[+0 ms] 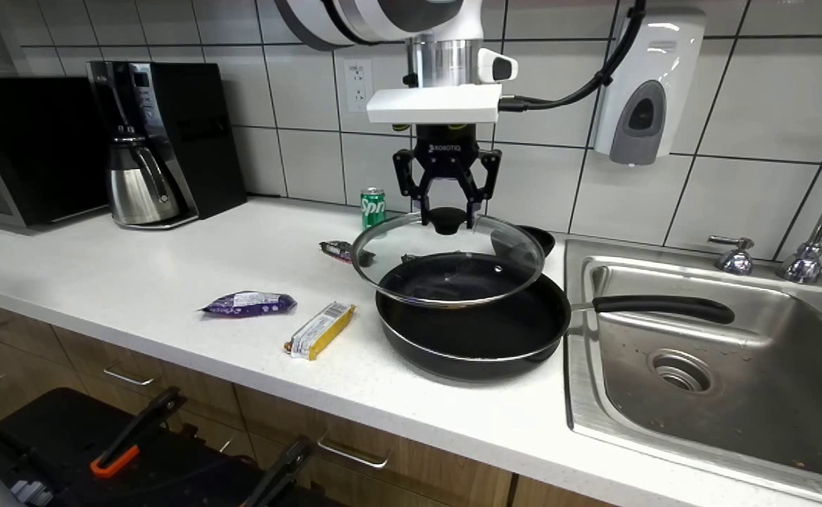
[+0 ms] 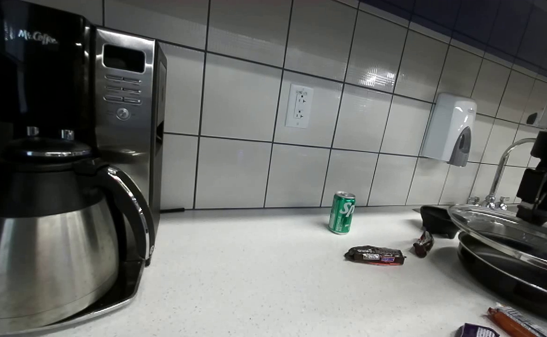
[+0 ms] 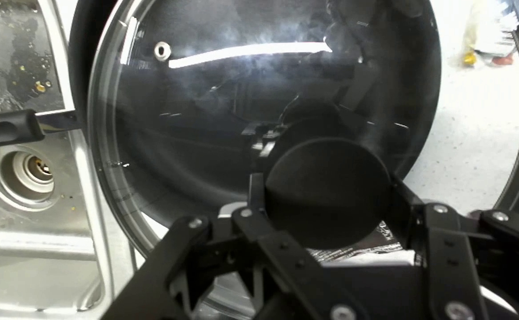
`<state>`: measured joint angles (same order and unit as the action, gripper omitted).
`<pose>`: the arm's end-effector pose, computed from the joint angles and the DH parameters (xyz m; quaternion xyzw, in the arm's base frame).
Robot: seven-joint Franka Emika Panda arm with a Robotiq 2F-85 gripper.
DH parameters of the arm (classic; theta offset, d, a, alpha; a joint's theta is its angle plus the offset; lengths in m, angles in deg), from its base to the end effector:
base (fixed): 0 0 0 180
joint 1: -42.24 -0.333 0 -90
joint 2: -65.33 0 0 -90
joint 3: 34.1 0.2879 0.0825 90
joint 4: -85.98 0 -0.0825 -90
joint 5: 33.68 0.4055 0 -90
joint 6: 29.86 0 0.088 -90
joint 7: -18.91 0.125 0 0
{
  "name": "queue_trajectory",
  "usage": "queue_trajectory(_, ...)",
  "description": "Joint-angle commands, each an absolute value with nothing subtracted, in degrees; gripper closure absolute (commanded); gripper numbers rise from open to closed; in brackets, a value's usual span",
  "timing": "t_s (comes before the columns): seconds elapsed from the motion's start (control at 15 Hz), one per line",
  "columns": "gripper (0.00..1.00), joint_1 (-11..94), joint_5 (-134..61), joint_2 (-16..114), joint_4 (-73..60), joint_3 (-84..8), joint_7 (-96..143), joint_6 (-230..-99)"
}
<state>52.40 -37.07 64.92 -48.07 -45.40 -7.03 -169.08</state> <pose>0.4928 -0.1947 0.2780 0.9971 0.0606 0.0296 0.0359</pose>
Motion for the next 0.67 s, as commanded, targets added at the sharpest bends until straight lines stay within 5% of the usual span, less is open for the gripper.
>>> queue_trajectory(0.0, 0.61, 51.25, -37.75, 69.44, -50.11, -43.85, -8.82, -167.45)
queue_trajectory(0.6, 0.61, 45.0, -37.68, 67.67, -49.4, -38.46, -8.35, -166.79)
